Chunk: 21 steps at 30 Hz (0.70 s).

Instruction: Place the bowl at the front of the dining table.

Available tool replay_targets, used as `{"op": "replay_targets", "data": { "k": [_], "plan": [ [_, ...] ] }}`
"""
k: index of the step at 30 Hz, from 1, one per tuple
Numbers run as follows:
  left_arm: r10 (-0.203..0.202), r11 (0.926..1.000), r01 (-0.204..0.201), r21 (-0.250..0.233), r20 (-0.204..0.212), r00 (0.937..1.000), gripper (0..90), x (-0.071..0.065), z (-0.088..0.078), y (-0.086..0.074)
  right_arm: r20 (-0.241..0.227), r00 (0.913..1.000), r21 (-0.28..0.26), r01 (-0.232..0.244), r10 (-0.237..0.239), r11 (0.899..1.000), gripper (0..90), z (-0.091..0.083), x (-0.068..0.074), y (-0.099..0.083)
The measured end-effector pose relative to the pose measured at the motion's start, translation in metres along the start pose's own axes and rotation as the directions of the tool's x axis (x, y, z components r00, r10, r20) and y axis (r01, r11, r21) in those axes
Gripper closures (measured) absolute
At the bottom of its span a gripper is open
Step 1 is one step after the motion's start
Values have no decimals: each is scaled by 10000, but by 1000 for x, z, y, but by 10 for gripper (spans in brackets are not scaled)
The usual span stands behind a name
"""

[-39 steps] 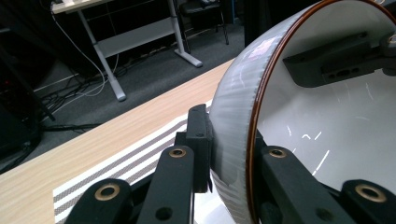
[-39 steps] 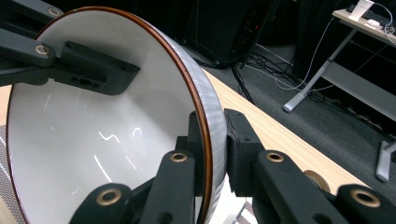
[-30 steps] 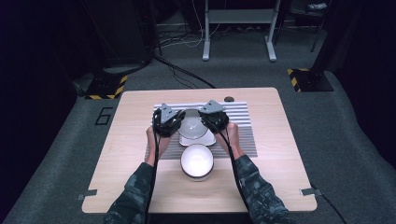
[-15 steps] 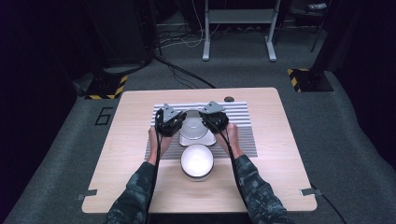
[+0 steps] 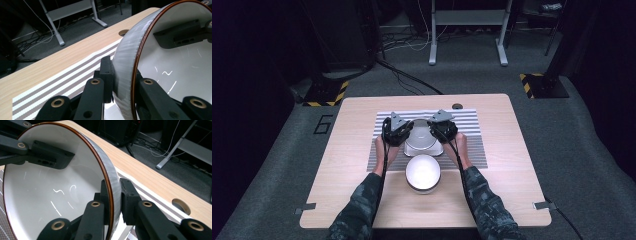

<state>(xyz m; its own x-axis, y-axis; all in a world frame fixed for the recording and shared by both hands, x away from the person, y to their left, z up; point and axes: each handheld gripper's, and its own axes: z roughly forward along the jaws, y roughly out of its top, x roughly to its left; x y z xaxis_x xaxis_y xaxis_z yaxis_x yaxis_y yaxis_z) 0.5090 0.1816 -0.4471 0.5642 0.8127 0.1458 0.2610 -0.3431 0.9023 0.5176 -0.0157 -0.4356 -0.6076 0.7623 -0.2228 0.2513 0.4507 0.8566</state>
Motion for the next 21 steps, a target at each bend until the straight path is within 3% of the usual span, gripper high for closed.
{"op": "replay_targets", "data": {
  "k": [21],
  "plan": [
    [-263, 9944, 243, 1028, 175, 9995, 807, 2, 24, -21, -317, 9983, 882, -466, 496, 9950, 815, 26, -1, -24]
  ]
}}
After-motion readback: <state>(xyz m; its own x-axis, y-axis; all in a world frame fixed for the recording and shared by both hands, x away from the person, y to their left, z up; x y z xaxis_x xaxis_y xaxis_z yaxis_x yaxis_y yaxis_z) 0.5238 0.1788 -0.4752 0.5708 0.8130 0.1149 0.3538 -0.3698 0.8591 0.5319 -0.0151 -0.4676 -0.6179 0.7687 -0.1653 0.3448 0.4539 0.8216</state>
